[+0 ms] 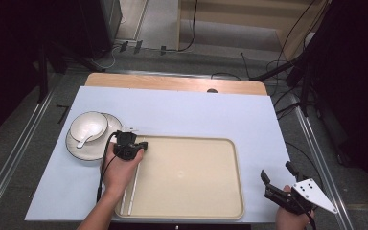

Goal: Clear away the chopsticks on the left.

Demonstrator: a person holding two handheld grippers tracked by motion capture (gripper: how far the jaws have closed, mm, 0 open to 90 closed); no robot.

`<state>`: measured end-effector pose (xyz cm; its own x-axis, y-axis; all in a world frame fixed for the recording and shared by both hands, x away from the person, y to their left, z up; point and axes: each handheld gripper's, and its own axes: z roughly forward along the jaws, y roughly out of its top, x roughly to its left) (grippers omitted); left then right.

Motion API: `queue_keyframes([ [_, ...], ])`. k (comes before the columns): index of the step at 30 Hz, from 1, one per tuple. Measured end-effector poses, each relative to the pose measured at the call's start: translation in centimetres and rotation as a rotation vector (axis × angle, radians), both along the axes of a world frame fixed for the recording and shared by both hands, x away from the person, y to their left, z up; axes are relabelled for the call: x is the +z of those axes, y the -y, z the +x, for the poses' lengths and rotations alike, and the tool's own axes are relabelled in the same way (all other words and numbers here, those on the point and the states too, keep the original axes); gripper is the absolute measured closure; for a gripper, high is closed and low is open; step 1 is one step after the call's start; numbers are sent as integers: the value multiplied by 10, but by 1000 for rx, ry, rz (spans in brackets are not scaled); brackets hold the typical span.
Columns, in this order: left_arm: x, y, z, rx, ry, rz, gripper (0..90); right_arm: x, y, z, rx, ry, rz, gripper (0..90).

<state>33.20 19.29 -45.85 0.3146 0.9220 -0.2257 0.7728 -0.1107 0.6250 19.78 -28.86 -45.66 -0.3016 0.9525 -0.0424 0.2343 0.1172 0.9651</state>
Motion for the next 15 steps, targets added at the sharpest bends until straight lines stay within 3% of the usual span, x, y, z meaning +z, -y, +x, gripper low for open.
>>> queue_keyframes([
  [4,0,-2,-1,-15,7,5,900,0,-1,0,2,-1,-2,133],
  [6,0,-3,-3,-36,19,-14,900,0,-1,0,4,-2,-3,134],
  [15,17,-11,-17,-56,121,-70,714,0,-1,0,2,-3,-5,133],
])
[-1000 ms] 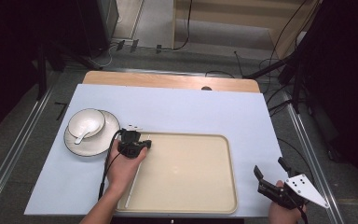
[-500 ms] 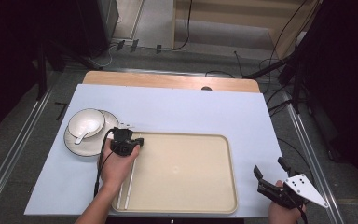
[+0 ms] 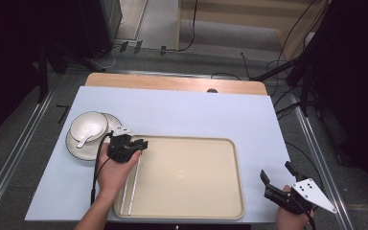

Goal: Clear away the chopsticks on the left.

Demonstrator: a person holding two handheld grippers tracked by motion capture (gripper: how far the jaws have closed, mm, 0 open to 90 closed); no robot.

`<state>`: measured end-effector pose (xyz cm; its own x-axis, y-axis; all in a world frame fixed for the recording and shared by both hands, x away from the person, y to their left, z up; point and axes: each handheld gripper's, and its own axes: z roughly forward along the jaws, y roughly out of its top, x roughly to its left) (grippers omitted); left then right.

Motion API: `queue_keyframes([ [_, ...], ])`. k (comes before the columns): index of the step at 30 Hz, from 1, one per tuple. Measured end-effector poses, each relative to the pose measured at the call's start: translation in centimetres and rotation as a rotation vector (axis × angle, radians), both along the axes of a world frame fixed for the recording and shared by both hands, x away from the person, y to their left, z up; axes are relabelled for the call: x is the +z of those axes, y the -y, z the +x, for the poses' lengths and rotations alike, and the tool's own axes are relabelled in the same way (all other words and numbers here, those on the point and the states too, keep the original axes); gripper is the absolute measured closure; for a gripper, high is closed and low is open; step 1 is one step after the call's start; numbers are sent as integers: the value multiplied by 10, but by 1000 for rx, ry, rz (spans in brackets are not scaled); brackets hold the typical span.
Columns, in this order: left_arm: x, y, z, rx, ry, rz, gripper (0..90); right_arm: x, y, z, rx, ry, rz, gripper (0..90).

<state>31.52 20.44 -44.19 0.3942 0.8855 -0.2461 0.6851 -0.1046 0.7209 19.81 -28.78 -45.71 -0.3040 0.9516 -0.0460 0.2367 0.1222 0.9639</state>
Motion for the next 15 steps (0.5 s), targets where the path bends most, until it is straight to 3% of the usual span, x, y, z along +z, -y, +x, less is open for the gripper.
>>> queue_keyframes([
  [5,9,-6,-10,-56,44,-22,522,0,0,0,0,-1,-1,133],
  [6,9,-7,-12,-64,45,-14,461,0,0,0,-1,-2,-3,133],
  [8,11,-9,-14,-85,27,-40,389,0,0,0,-3,0,-4,133],
  [11,13,-11,-16,-94,4,-19,189,0,0,0,-6,-1,-7,133],
  [14,15,-14,-18,-98,7,-1,11,0,0,0,-7,-5,-8,133],
  [15,17,-16,-19,-99,16,-17,0,0,0,0,-8,-5,-8,133],
])
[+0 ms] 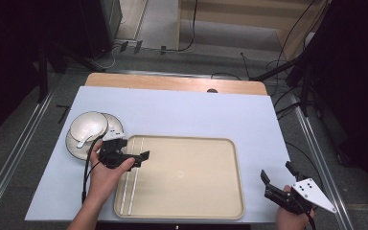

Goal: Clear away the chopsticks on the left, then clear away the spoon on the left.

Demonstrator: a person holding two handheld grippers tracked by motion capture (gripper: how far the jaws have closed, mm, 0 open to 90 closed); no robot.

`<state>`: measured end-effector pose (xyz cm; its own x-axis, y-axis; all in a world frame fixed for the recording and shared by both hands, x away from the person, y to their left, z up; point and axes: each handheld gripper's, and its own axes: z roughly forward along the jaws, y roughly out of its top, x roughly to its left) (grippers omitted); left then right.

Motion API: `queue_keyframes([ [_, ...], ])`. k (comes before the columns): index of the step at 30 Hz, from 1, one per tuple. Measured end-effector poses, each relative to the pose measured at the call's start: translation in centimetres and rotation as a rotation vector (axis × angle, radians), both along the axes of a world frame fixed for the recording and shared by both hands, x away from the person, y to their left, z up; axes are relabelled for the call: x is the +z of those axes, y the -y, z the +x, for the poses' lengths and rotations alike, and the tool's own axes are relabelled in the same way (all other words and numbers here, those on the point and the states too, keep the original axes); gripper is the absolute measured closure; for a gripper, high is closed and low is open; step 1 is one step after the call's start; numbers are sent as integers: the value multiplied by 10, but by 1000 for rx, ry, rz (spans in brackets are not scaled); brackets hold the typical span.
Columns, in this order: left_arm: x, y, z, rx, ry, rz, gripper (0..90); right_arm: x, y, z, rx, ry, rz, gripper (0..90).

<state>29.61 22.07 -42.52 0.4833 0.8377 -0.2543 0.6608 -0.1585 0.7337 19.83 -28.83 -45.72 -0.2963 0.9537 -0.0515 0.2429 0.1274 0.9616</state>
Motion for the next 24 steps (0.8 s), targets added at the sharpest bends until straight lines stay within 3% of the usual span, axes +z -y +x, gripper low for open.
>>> queue_keyframes([
  [5,9,-6,-4,7,34,-23,0,0,0,0,1,0,-5,133],
  [10,15,-12,-6,21,44,-5,0,0,0,0,-1,0,-6,134],
  [24,29,-44,-12,126,62,25,34,0,0,1,4,8,0,133],
])
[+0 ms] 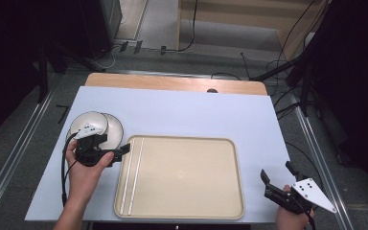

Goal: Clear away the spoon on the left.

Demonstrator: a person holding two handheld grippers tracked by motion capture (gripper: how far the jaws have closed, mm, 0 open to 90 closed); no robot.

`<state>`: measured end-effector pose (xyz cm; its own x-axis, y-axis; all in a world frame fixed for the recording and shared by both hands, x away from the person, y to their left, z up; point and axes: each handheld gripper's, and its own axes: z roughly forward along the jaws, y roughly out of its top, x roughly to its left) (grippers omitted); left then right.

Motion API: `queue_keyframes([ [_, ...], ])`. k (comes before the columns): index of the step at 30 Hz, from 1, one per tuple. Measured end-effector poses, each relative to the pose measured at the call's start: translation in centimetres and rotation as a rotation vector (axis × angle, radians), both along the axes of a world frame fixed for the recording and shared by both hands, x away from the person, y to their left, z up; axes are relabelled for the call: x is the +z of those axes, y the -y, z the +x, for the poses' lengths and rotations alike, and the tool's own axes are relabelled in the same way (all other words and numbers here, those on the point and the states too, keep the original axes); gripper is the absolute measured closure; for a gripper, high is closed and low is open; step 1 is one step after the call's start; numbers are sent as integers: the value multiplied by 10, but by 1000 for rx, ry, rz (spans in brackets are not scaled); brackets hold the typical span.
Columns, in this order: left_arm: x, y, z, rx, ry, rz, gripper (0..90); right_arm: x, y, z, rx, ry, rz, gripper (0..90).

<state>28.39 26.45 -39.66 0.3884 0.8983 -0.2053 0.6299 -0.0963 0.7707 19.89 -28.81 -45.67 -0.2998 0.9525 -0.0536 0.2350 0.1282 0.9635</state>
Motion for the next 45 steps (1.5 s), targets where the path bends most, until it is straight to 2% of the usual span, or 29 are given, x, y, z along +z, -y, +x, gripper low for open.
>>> queue_keyframes([
  [6,2,-13,-3,46,2,24,68,0,-1,2,1,-1,3,133],
  [8,4,-20,-5,65,10,22,137,0,-3,2,8,-1,-1,133],
  [12,9,-33,-7,101,17,35,200,0,-4,3,12,0,-4,133],
  [16,11,-50,-9,161,15,13,259,0,-2,3,8,-4,2,133],
  [22,15,-75,-13,235,27,13,329,0,-3,2,6,-3,0,133],
  [25,16,-84,-16,233,43,14,407,0,-4,3,9,-4,-4,134],
  [30,10,-90,-14,238,-29,-47,486,0,-5,3,10,-4,-6,133],
  [36,5,-90,-13,253,-61,-34,576,0,-4,3,9,-4,-5,133],
  [41,5,-95,-16,259,-63,-59,709,0,-4,2,8,-3,-3,133],
  [45,4,-97,-16,262,-66,-79,745,0,-4,3,8,-3,-3,134],
])
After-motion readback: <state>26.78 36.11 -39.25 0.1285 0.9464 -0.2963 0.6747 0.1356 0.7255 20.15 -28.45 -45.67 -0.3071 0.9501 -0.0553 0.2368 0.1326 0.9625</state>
